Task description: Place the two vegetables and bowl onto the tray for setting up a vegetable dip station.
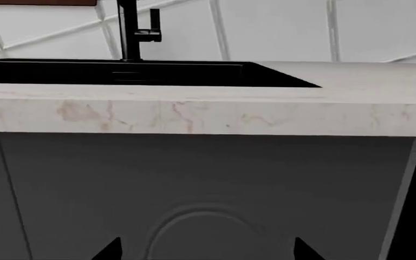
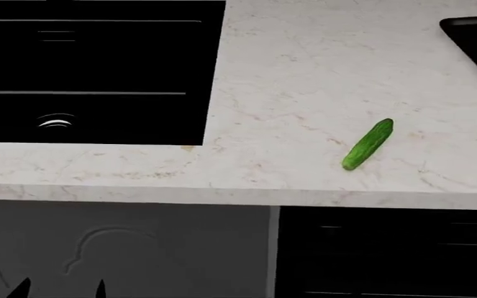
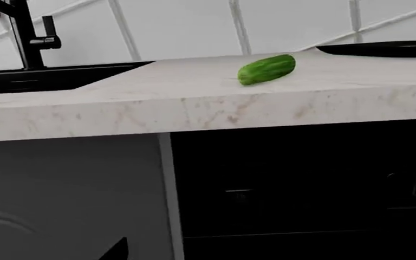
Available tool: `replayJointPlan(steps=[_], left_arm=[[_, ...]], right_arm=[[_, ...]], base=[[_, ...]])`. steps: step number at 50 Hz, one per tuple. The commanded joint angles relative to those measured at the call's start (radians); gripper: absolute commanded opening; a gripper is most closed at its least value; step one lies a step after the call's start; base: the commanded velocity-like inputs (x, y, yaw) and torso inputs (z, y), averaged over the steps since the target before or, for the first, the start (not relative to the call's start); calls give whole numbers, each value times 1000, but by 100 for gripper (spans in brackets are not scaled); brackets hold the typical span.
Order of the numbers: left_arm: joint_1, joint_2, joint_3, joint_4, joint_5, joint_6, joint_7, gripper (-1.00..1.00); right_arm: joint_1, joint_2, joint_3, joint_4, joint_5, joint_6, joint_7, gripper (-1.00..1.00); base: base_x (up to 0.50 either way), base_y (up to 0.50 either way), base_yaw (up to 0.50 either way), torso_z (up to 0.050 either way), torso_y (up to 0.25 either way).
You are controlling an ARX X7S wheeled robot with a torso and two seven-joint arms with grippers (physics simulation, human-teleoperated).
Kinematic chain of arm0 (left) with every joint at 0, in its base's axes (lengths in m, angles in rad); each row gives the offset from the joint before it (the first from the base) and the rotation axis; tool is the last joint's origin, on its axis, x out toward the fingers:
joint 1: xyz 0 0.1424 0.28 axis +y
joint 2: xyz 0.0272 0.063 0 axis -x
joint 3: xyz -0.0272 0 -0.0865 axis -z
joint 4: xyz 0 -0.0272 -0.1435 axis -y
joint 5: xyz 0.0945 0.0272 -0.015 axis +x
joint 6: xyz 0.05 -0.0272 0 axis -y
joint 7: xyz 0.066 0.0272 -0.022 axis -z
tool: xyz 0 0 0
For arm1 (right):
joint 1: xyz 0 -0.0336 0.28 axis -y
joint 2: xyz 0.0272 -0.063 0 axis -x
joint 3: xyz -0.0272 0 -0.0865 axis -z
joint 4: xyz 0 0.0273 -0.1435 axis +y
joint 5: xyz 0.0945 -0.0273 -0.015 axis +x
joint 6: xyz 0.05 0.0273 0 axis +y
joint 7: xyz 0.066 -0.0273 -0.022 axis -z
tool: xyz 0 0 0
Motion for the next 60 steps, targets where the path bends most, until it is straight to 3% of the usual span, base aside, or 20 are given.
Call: replayJointPlan(steps=[1,44,60], left_arm=[[-4,-13,15,-9,-15,9,-15,100],[0,-53,59,22,-55,-4,-61,100],[-62,-47,71,-154,-64,108,-46,100]], right_arm=[[0,11,-11,1,20,-5,18,100],[20,46,-58,53,55,-45,61,100],[10,57,-74,14,67,-21,86,100]], base=[[0,-500,0,0,0],[0,-500,0,0,0],[0,-500,0,0,0]])
